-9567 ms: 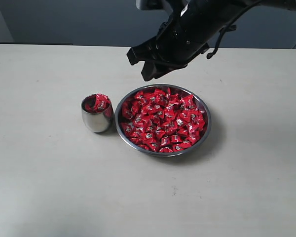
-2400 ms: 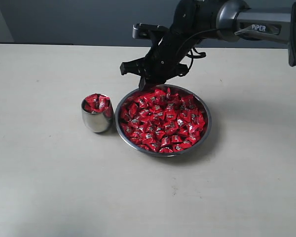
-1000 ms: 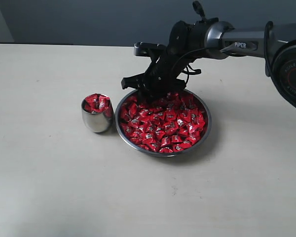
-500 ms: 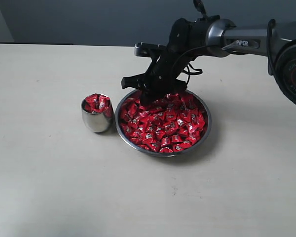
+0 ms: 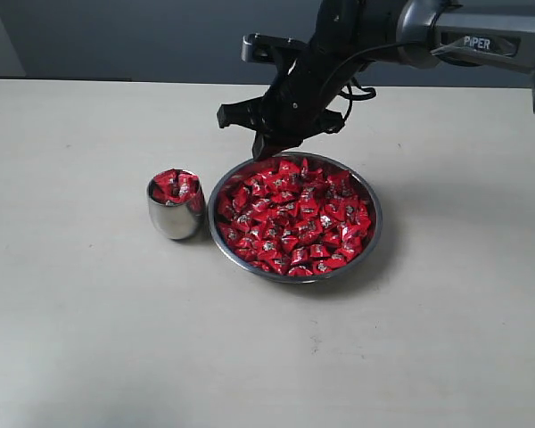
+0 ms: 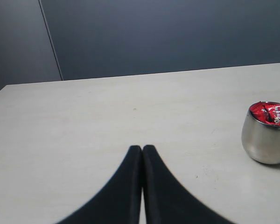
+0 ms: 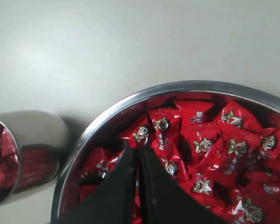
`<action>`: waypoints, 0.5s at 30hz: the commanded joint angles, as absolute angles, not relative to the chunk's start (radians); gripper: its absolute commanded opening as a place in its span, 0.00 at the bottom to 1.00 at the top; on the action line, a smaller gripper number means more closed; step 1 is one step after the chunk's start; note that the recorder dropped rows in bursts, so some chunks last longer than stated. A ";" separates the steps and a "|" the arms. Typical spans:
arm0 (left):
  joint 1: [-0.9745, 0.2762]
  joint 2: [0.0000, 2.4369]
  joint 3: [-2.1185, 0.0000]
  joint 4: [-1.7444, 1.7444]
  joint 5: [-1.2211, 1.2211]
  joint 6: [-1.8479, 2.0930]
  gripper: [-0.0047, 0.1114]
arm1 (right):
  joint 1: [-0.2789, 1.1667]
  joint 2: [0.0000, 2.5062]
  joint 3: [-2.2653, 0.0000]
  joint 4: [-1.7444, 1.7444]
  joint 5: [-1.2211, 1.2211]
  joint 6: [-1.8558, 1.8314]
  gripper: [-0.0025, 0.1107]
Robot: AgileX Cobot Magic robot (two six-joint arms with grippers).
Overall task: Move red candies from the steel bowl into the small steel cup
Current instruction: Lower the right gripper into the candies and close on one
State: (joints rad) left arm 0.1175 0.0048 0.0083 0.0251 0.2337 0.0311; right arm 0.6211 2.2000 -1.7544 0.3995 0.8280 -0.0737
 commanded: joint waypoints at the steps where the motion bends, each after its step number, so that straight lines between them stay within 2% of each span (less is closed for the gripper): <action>1: 0.120 0.000 0.000 0.027 0.232 0.029 0.04 | 0.618 2.202 -1.756 0.387 0.816 -0.075 0.19; 3: 0.120 0.000 0.000 0.027 0.232 0.029 0.04 | 0.618 2.210 -1.756 0.392 0.810 -0.075 0.29; 5: 0.120 0.000 0.000 0.027 0.232 0.029 0.04 | 0.618 2.222 -1.756 0.395 0.801 -0.075 0.34; 15: 0.120 0.000 0.000 0.027 0.232 0.029 0.04 | 0.618 2.288 -1.758 0.439 0.767 -0.075 0.34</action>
State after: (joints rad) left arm 0.1175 0.0048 0.0083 0.0251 0.2337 0.0311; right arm 0.6211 2.2788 -1.7544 0.4346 0.7925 -0.0737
